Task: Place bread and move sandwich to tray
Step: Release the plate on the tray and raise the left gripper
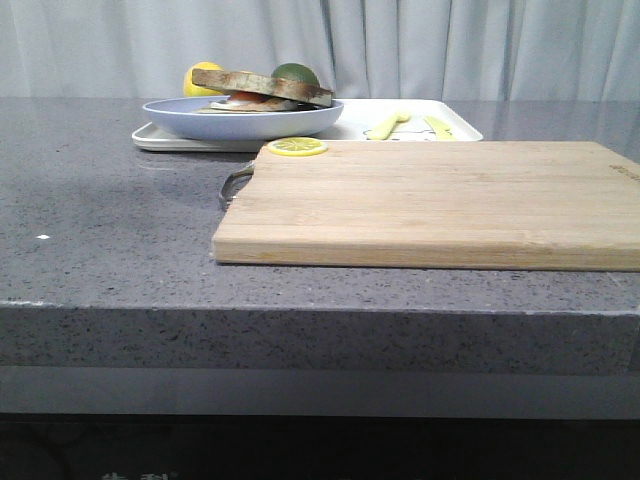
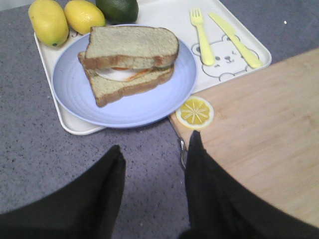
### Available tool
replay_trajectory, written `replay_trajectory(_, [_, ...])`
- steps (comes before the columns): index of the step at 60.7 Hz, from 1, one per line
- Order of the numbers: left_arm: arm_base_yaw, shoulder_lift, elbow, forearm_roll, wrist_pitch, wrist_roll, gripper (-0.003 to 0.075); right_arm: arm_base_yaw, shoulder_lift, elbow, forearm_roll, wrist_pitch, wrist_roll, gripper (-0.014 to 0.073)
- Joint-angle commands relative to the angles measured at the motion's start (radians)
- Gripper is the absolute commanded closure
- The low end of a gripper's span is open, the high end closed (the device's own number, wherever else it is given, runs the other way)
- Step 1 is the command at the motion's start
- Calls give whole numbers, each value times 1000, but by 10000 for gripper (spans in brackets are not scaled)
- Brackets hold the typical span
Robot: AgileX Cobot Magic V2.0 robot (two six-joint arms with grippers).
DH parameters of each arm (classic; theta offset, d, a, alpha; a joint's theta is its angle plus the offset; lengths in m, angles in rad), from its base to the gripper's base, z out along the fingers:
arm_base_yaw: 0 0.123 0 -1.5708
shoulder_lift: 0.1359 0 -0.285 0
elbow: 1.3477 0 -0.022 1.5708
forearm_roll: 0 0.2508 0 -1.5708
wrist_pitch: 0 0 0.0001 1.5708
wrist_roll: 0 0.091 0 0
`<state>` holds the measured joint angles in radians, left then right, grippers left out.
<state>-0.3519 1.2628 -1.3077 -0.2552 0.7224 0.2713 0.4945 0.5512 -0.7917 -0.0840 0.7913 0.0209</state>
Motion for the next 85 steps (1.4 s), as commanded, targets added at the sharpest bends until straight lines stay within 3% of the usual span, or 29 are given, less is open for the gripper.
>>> replay_trajectory(1, [-28,-121,83,15,-87,2,424,-5,2,-26,-10,-71,0,191])
replay_trajectory(30, [-32,-648,514,27,-87,2,424,-5,2,-26,-10,-38,0,191])
replay_trajectory(41, [-32,-784,585,27,-87,2,425,-5,2,-26,-10,-16,0,191])
replay_trajectory(54, [-32,-808,587,27,-88,2,434,-5,2,-26,-10,-15,0,198])
replay_trajectory(59, [-32,-808,587,27,-88,2,499,-5,2,-26,-10,-15,0,281])
replay_trajectory(71, [-32,-808,587,27,-88,2,730,-5,2,-26,-10,-15,0,620])
replay_trajectory(73, [-32,-808,587,27,-88,2,737,-5,2,-26,-10,-15,0,670])
replay_trajectory(85, [-32,-808,587,25,-83,2,738,-5,2,-26,-10,-14,0,660])
